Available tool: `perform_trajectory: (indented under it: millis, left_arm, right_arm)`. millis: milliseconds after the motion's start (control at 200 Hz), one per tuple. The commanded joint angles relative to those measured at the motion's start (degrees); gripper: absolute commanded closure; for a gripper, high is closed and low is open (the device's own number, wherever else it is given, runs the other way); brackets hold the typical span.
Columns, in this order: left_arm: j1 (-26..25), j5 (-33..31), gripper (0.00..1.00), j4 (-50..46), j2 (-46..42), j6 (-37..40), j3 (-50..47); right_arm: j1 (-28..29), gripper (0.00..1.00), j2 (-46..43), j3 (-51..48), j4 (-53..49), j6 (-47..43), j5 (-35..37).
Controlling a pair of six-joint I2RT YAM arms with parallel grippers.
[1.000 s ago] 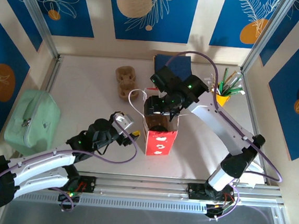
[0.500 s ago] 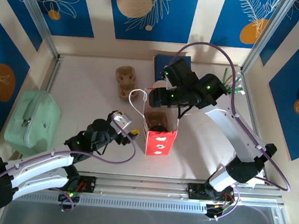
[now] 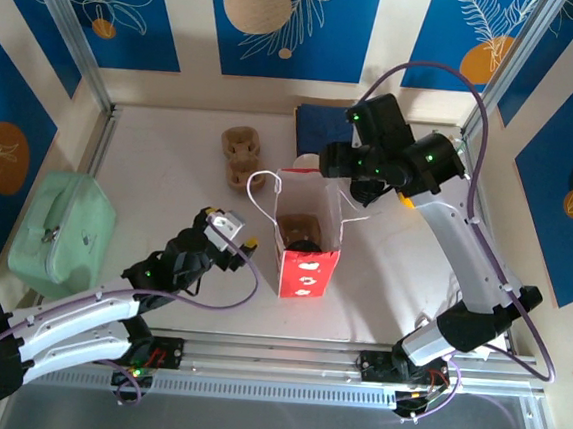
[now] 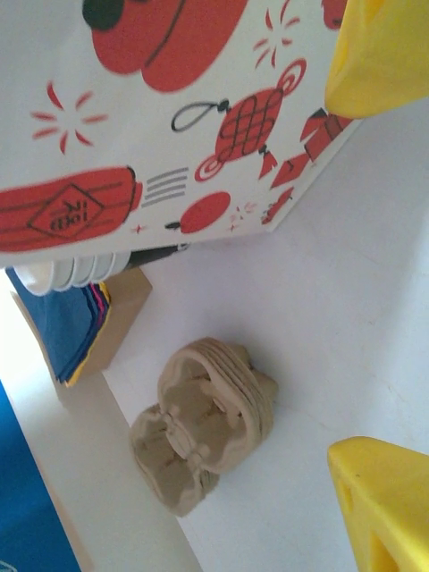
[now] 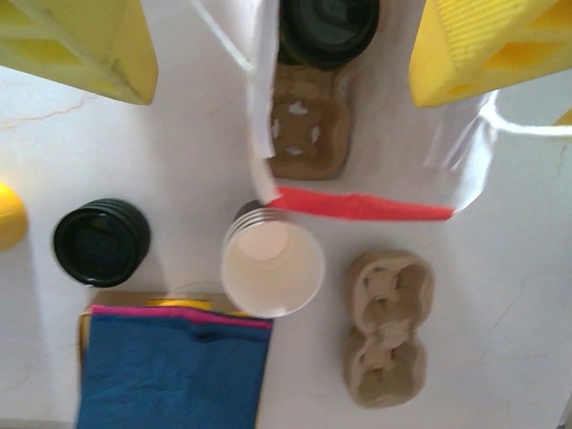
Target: Pack the takeout coffee
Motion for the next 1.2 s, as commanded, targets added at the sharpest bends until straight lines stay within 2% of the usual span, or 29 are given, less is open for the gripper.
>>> perform_trajectory:
  millis: [0,215,520,805,1065,1196]
  left_arm:
    - [-0.6,-3.3,0.08,-0.5,-0.6,-1.0,2.0]
    - [-0.6,-4.0,0.07,-0.6,0.2,-1.5,2.6]
    - [-0.6,-10.5,0.06,0.5,0.6,-3.1,2.2]
    - [-0.6,-15.2,0.04,2.0,0.6,-4.4,1.2]
    - [0.1,-24.5,0.00,1.8,-0.1,-6.9,0.5]
    - [0.8,-24.4,0.01,0.7,-0.2,-7.9,0.8]
  right_arm:
    - [-3.5,0.25,-1.5,-1.7,1.4,-2.7,2.0]
    - [-12.4,0.26,-3.0,-5.9,3.6,-2.9,0.2]
    - [-22.9,0.26,-5.2,-11.8,8.7,-2.3,-1.6]
    - [-29.9,0.26,-3.4,-14.5,11.4,-1.9,-1.8]
    - [-35.2,0.25,-2.3,-20.4,18.7,-2.9,-4.0]
    - [-36.6,0.23,-0.6,-20.8,19.3,-2.9,-4.5]
